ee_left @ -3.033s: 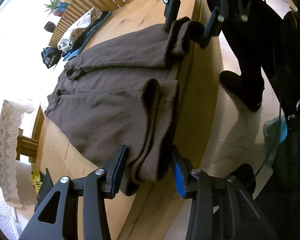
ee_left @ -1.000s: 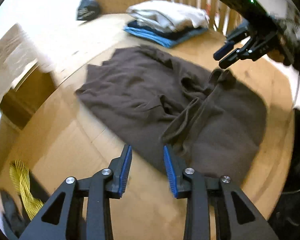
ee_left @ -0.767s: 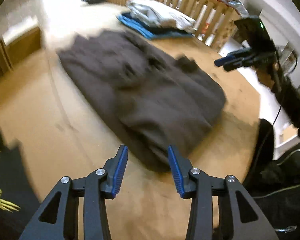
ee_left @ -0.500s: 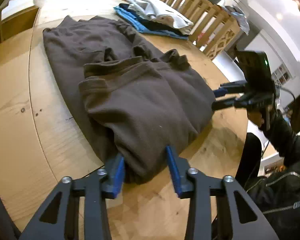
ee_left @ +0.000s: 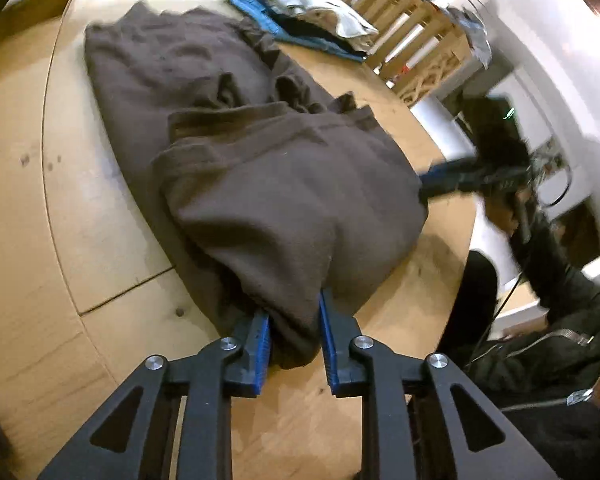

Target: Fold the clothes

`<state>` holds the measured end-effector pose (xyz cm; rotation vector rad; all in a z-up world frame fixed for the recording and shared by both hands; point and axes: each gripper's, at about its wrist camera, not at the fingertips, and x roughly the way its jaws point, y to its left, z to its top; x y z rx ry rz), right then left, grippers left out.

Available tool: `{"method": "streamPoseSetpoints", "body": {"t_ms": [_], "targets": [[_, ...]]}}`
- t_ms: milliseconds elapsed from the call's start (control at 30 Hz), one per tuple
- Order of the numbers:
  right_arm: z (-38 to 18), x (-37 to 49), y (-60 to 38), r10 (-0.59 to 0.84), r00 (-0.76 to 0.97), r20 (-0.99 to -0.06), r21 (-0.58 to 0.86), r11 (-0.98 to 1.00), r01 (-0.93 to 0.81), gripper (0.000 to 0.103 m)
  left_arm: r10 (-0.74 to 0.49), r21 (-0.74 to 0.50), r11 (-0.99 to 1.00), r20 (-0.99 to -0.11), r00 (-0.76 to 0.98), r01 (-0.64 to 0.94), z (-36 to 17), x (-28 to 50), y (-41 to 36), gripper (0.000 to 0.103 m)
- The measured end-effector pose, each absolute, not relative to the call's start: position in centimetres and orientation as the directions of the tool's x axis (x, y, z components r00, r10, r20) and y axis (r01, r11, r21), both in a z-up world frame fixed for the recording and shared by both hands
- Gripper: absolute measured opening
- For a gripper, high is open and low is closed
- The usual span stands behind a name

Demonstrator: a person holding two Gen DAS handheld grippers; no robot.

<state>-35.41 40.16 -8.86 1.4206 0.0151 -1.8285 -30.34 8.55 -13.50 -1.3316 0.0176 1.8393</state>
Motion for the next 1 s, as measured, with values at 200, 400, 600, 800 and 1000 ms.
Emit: {"method": "streamPoseSetpoints", "body": {"t_ms": [200,400,600,800,1000], "targets": [[-5.8,-36.3,34.8,-0.538,-0.200,-0.819,0.241,-0.638,0.731,0.027,0.594,-0.425,-0.653,-0.801,-0.076,-0.627,-14.5,-30.1,8.4,0.021],[-7.5,-39.9,31.6,-0.348,-0.289,-0.892,0.065,-0.731,0.680,0.018,0.596,-0.400,-0.654,-0.795,-0.112,-0.642,-14.5,-29.5,7.8,0.023],[-2.1,-35.9,22.9,-0.488,-0.218,-0.845,0.045,-0.471,0.881,0.053,0.567,-0.304,-0.638,-0.807,-0.165,-0.708,-13.9,-27.7,7.6,0.026],[-5.1,-36.5,14.8,-0.390,-0.060,-0.919,0.064,-0.299,0.952,0.053,0.569,-0.271,-0.612,-0.803,-0.176,-0.743,-14.0,-27.0,7.2,0.026],[-8.0,-35.9,12.9,-0.298,0.007,-0.955,0.078,-0.226,0.971,0.053,0.566,-0.232,-0.584,-0.803,-0.186,-0.778,-14.1,-26.4,6.9,0.029]]}}
